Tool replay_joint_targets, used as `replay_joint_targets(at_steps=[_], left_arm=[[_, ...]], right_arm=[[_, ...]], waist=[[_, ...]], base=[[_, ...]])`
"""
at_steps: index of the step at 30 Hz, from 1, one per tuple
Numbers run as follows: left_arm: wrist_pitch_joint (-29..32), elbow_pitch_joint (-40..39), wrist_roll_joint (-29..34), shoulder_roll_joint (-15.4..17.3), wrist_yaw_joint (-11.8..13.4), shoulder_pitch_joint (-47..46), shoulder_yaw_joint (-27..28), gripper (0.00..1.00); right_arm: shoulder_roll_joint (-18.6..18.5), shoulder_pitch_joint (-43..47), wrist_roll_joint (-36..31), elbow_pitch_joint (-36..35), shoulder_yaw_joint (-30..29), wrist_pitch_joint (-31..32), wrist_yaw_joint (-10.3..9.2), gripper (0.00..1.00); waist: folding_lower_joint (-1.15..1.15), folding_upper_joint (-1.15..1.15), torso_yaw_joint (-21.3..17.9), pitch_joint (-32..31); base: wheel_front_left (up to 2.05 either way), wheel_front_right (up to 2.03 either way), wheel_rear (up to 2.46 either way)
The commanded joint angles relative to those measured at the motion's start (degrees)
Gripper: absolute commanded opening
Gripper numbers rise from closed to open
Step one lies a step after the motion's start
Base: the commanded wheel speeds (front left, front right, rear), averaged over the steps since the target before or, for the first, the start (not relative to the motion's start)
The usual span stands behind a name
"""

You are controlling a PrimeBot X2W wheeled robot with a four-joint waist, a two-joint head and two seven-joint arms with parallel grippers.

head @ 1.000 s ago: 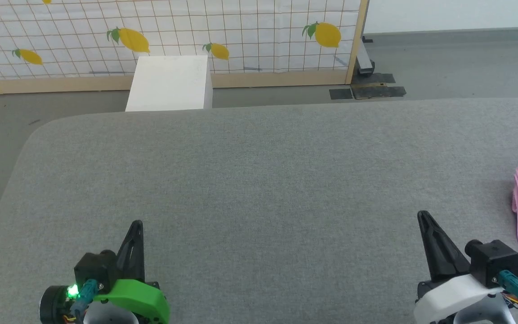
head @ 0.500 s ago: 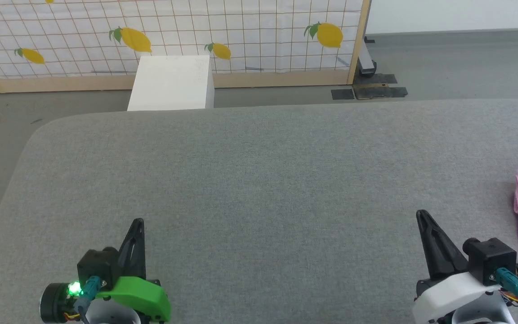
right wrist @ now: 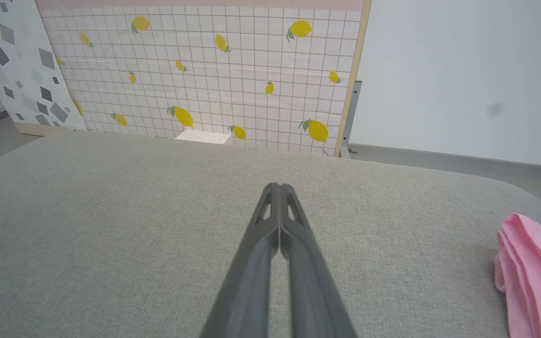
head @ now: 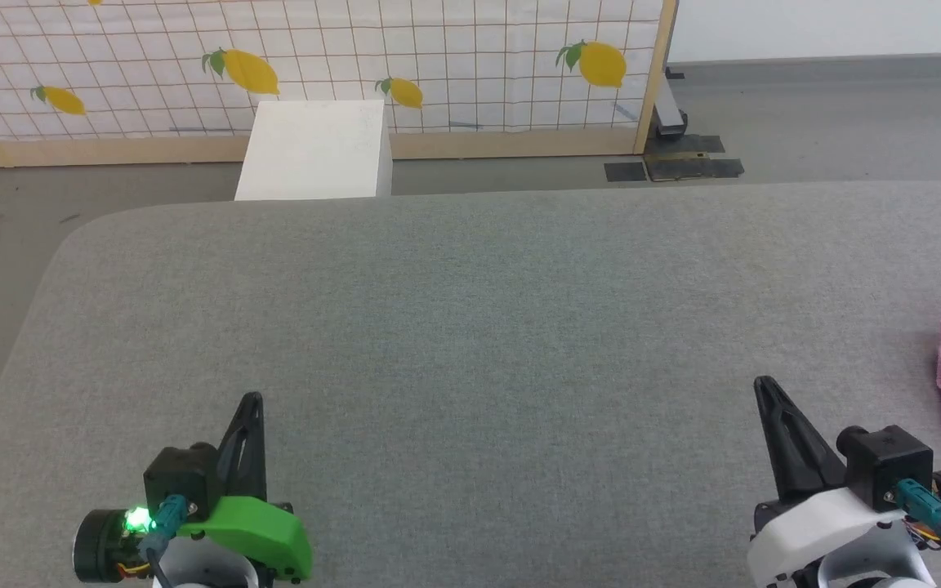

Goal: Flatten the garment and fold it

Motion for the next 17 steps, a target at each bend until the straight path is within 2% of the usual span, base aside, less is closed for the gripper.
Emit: replay_joint_targets(at_steps=[1, 17], left_arm=[[0.39, -0.29, 0.72, -0.45, -0.3, -0.6, 0.45, 0.0], [2.47, -1.29, 3.61, -2.3, -1.24, -0.79, 2.38, 0.0]], right_arm=[[0.24, -1.19, -0.39, 0.3, -0.07, -0.1, -0.05, 0.0], [0.35, -2.31, -0.88, 1.48, -0.09, -0.13, -0.06, 0.0]], waist=[[0.0, 0.23, 0.03, 0.0], [0.0, 0.29, 0.38, -0.03]], base=[[0.0, 0.0, 0.0], [0.0, 0.0, 0.0]])
